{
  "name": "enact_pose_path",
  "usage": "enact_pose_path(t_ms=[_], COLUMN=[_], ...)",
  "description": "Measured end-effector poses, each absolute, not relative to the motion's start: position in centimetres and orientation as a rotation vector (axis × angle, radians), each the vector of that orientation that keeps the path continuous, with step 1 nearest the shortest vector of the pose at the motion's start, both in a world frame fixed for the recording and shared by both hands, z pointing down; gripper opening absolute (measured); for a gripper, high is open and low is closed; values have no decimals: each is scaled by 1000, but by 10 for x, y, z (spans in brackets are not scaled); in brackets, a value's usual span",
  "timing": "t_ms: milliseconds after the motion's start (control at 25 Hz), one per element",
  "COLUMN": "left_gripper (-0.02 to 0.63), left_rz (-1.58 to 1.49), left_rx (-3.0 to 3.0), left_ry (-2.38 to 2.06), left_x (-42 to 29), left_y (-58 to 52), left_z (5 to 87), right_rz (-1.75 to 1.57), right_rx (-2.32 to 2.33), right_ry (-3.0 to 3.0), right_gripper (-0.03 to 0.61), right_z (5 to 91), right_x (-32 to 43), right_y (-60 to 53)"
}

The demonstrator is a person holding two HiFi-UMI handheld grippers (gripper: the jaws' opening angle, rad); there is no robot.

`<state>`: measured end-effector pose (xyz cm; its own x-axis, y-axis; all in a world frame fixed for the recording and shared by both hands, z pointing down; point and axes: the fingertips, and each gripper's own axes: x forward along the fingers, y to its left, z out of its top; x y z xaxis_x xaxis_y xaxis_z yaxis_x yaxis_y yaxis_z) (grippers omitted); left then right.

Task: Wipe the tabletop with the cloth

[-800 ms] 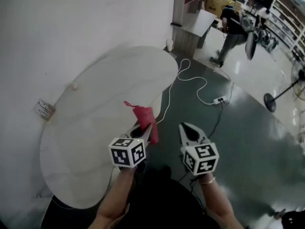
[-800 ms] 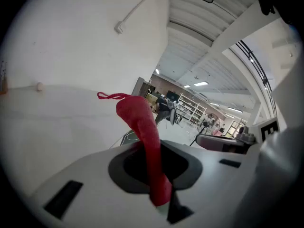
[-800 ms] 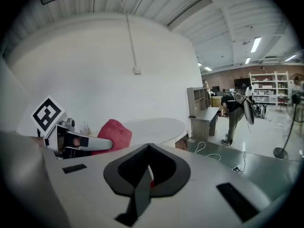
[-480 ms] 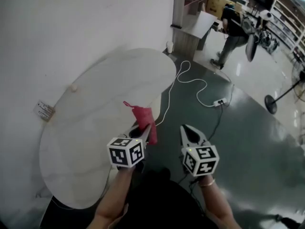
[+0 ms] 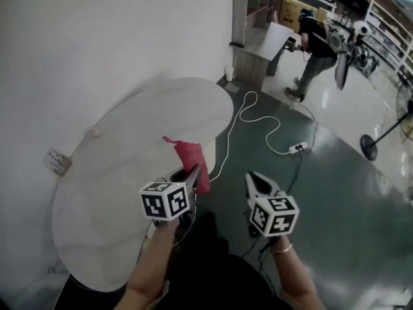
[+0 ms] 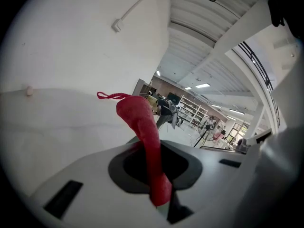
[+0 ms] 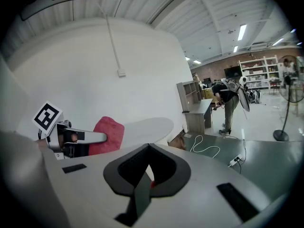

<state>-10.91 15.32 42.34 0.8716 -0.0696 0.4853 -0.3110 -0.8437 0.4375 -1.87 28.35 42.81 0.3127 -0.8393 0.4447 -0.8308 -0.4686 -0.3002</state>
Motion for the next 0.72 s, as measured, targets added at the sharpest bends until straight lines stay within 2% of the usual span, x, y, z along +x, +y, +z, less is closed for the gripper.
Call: enact_pose_path(t_ms=[720], left_gripper=[48], left_rz=[671], left_rx=[2465], left_ry=[-294], left_x=[56], left_y=[-34], left_z=[440], right_rz=[-983], right_rx=[-2470], right_ry=[1689], right_gripper=[3], right_z=[435], right_x=[133], right_y=[86])
